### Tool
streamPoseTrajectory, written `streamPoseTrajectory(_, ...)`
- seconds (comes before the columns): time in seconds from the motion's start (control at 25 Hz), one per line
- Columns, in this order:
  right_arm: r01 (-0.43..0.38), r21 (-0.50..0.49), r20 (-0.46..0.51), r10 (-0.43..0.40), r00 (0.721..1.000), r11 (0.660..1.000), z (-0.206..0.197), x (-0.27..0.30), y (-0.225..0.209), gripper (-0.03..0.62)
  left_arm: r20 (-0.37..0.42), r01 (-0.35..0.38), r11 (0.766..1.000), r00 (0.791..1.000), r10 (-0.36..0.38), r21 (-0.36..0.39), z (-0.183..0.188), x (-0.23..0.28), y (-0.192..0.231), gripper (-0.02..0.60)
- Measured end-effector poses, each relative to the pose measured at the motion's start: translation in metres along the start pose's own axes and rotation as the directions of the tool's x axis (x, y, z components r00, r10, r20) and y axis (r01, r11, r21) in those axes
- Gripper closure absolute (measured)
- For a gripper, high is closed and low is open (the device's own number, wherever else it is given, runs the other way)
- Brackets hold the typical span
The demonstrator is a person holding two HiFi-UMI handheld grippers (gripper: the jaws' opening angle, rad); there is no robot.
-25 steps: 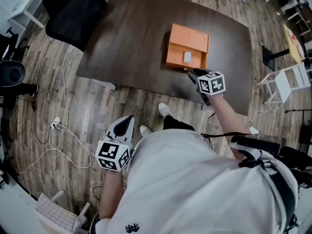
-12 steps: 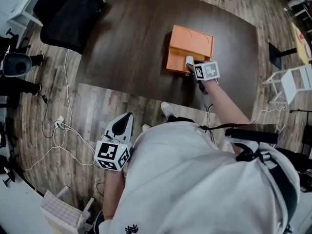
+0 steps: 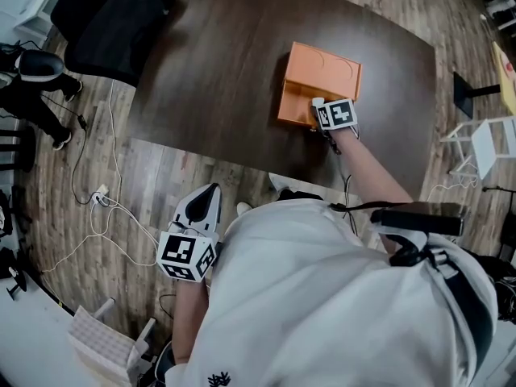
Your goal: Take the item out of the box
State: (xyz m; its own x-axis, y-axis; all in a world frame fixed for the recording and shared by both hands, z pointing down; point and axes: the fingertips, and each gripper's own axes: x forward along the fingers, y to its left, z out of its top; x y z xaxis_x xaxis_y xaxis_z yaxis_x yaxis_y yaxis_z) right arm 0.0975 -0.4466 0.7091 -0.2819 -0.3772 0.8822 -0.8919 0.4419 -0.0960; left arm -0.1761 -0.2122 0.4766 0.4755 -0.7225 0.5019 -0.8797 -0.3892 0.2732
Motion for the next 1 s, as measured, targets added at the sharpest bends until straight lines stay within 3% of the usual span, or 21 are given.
streamPoseTrajectory(0.56, 0.011, -0.055, -0.033, -0.013, 0.999, 0.998, -0.003, 0.014, -0.008, 0.416, -0.013, -0.038, 0.999, 0.999, 0.038, -0.016, 0.003, 0.004, 0.006, 0.571)
streamPoseTrajectory(1.0, 0.011, -0.044, -0.018, -0.011, 1.0, 0.999, -0.001, 0.011, -0.004, 0.422, 0.011, -0.052, 0.999, 0.999, 0.052, -0.017, 0.0, -0.009, 0.006, 0.571)
